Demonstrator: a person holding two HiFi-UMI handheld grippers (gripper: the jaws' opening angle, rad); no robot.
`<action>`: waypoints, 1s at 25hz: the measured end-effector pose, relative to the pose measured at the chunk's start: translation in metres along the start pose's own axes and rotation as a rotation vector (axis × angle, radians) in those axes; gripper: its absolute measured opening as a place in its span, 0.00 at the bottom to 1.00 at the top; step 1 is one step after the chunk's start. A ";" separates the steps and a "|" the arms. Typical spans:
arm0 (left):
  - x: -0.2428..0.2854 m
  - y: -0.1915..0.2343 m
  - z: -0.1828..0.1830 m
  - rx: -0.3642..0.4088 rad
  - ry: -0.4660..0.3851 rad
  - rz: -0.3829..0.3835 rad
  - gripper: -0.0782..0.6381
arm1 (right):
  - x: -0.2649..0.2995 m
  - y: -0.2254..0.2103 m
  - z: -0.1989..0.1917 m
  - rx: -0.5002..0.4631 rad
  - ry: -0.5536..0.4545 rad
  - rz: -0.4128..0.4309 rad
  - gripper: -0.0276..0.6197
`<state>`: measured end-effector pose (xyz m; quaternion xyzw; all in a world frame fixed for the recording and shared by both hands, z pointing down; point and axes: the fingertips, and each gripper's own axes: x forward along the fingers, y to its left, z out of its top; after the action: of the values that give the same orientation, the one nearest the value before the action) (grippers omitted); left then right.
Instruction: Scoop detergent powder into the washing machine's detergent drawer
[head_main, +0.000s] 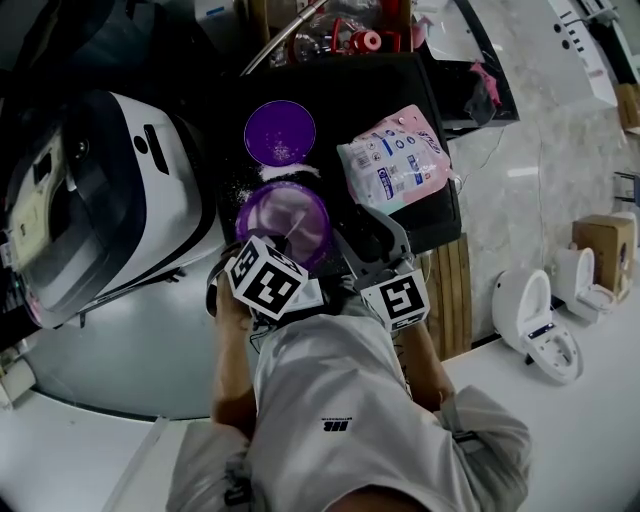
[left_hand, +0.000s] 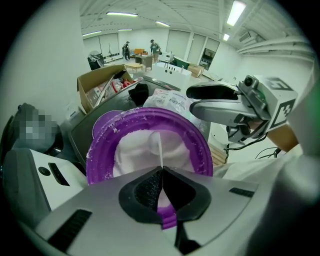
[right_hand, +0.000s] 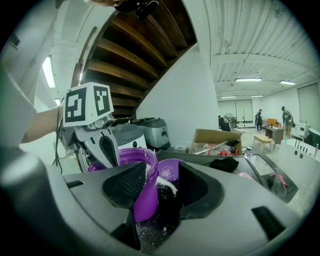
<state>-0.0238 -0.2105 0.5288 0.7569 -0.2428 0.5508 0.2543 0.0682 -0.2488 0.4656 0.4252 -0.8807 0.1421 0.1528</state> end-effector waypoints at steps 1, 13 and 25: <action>0.001 -0.001 0.001 0.006 0.010 -0.005 0.13 | -0.001 -0.001 0.000 -0.002 -0.005 -0.002 0.32; 0.010 -0.019 0.011 0.075 0.089 -0.097 0.13 | -0.010 -0.012 0.000 0.017 -0.019 -0.011 0.32; 0.003 -0.042 0.007 0.066 0.078 -0.201 0.13 | -0.012 -0.016 0.003 0.014 -0.080 0.015 0.32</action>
<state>0.0093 -0.1835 0.5254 0.7634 -0.1375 0.5592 0.2925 0.0880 -0.2511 0.4599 0.4251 -0.8883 0.1320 0.1133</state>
